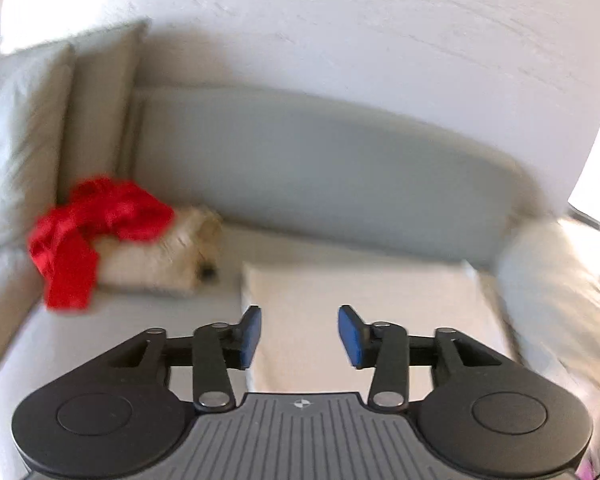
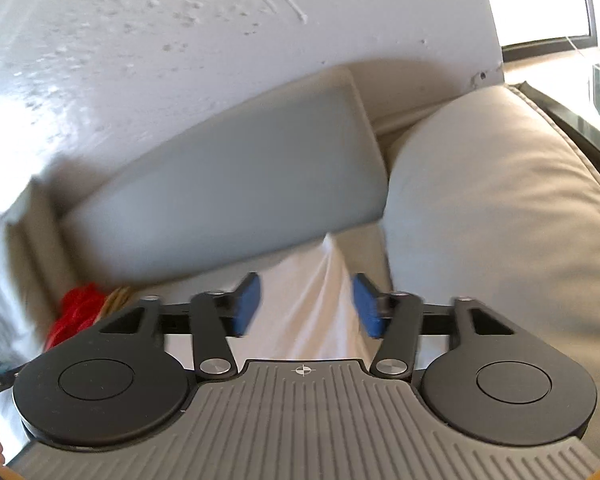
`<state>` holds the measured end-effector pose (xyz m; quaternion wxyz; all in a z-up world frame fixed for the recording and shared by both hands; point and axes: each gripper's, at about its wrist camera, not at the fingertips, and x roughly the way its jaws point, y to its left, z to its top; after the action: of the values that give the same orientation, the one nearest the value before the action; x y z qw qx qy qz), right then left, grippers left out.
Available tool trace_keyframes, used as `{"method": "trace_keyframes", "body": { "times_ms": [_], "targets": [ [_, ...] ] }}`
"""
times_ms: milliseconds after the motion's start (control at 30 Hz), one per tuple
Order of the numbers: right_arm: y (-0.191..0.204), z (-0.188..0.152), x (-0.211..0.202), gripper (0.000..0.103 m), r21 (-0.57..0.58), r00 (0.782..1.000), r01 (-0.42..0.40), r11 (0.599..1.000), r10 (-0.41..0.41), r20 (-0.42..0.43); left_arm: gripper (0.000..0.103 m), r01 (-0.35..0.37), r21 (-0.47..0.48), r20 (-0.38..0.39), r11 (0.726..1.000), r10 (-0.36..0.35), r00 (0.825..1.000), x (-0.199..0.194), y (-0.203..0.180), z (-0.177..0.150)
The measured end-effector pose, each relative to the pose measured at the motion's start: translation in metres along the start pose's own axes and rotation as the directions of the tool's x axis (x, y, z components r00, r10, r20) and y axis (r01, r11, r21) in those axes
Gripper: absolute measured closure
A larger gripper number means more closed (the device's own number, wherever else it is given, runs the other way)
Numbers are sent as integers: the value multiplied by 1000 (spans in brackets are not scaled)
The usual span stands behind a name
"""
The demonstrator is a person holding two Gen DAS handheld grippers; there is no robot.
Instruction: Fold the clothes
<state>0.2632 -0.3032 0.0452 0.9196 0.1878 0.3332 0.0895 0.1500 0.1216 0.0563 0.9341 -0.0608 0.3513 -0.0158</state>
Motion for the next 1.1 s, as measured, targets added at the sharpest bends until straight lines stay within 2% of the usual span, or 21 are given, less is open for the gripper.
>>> {"method": "trace_keyframes", "body": {
  "times_ms": [100, 167, 200, 233, 333, 433, 500, 600, 633, 700, 833, 933, 1033, 1100],
  "targets": [
    [-6, -38, -26, 40, -13, 995, -7, 1000, 6, -99, 65, 24, 52, -116, 998, -18, 993, 9, -29, -58],
    [-17, -64, -20, 49, -18, 985, 14, 1000, -17, -173, 74, 17, 36, -161, 999, -11, 987, 27, -47, -96],
    [-28, -73, -6, 52, -14, 979, 37, 999, -39, -199, 85, 14, 23, -184, 1000, -9, 983, 36, -56, -115],
    [-40, -80, 6, 58, 2, 974, 64, 998, -62, -216, 89, 6, 3, -196, 1000, -5, 981, 44, -65, -130],
    [-53, -92, 22, 59, 0, 971, 94, 996, -92, -219, 89, -14, -5, -164, 1000, 13, 986, 52, -87, -156],
    [-53, -91, 41, 60, -27, 983, 24, 999, -28, -183, 89, -3, 49, -145, 999, 10, 989, 55, -104, -165],
    [-51, -86, 58, 67, -31, 983, -15, 999, 9, -182, 88, 12, 52, -152, 999, -4, 988, 59, -105, -161],
    [-53, -86, 95, 73, -50, 968, 55, 997, -65, -241, 88, 23, 34, -168, 999, -17, 986, 64, -99, -159],
    [-57, -84, 115, 74, -75, 960, 90, 993, -106, -259, 88, 26, 22, -172, 999, -22, 985, 64, -97, -159],
    [-60, -91, 129, 74, -112, 946, 163, 980, -188, -265, 88, 37, -4, -176, 999, -37, 984, 63, -92, -159],
    [-70, -93, 135, 74, -56, 941, 128, 990, -140, -308, 88, 53, -27, -176, 998, -57, 983, 65, -86, -160],
    [-62, -98, 136, 75, -84, 940, 103, 991, -125, -317, 88, 59, -23, -178, 998, -62, 982, 67, -86, -160],
    [-61, -100, 138, 101, -75, 941, 73, 995, -93, -326, 88, 69, -33, -177, 997, -74, 981, 67, -84, -161],
    [-57, -101, 135, 103, -103, 947, 110, 989, -136, -292, 88, 75, -40, -176, 996, -81, 981, 67, -83, -161]
  ]
}}
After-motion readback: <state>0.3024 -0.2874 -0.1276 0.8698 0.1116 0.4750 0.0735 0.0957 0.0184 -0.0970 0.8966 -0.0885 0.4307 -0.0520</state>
